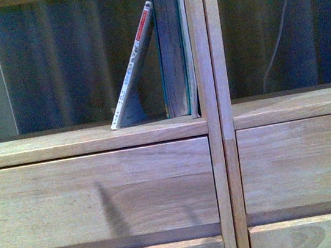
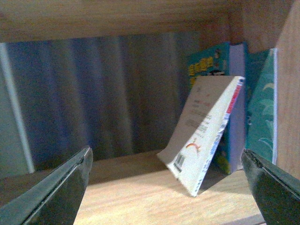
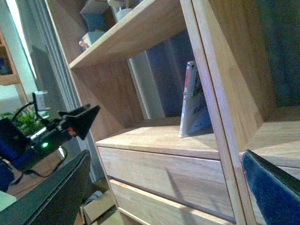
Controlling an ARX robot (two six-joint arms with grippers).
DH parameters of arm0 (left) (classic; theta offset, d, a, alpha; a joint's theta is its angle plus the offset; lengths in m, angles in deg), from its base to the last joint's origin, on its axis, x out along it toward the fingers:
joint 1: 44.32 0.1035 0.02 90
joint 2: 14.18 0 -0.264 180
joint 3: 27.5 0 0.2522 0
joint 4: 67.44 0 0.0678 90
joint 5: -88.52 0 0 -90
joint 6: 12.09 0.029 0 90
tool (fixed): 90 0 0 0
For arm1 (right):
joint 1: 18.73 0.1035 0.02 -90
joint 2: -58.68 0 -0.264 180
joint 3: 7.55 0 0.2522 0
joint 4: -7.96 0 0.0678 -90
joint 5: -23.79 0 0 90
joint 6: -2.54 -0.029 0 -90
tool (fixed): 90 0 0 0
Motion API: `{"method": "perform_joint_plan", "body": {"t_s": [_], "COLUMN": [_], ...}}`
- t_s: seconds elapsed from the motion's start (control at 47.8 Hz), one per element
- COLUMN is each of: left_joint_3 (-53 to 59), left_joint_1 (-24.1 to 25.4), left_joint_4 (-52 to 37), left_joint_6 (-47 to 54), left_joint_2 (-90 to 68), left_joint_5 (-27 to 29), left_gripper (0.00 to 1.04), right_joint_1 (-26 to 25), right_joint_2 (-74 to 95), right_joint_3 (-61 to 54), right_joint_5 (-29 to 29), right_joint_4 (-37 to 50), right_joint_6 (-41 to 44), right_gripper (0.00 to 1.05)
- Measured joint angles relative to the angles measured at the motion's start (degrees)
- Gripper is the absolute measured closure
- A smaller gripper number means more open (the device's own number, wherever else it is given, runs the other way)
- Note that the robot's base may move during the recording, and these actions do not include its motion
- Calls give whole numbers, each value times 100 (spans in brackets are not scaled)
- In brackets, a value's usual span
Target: Organize books on shelf
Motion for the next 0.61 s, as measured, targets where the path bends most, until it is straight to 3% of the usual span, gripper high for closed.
{"method": "perform_joint_plan", "body": {"t_s": [0.125, 0.146, 0.209, 0.251, 0.272, 0.293, 0.397, 0.481, 0.606], "left_joint_3": [170, 157, 83, 304, 511, 654, 1196, 1543, 2035], "left_joint_1": [144, 109, -17, -11, 4, 31, 76, 208, 417], "left_joint_4": [9, 181, 1882, 2503, 2579, 2577, 2428, 2284, 2094], "left_joint_6": [-251, -243, -267, -271, -278, -280, -284, -282, -282], "left_joint_2": [254, 278, 614, 870, 999, 1073, 1325, 1506, 1814], "left_joint_5": [-28, 116, 1327, 1711, 1759, 1790, 1777, 1497, 1394], "left_gripper": [7, 9, 23, 31, 37, 40, 54, 65, 83], "right_joint_1": [2, 0, 2, 354, 675, 857, 1226, 1270, 1287], "right_joint_2": [0, 0, 0, -201, -380, -494, -826, -1047, -1224], "right_joint_3": [0, 0, 2, 197, 393, 485, 387, 96, -321], "right_joint_5": [4, 9, -7, -1141, -2035, -2546, -3952, -4391, -4555], "right_joint_4": [0, 0, -2, -1040, -1945, -2470, -4033, -4400, -4356], "right_joint_6": [0, 2, 4, 586, 990, 1416, 2686, 3298, 3738], "right_gripper": [7, 7, 7, 13, 18, 21, 34, 45, 62]}}
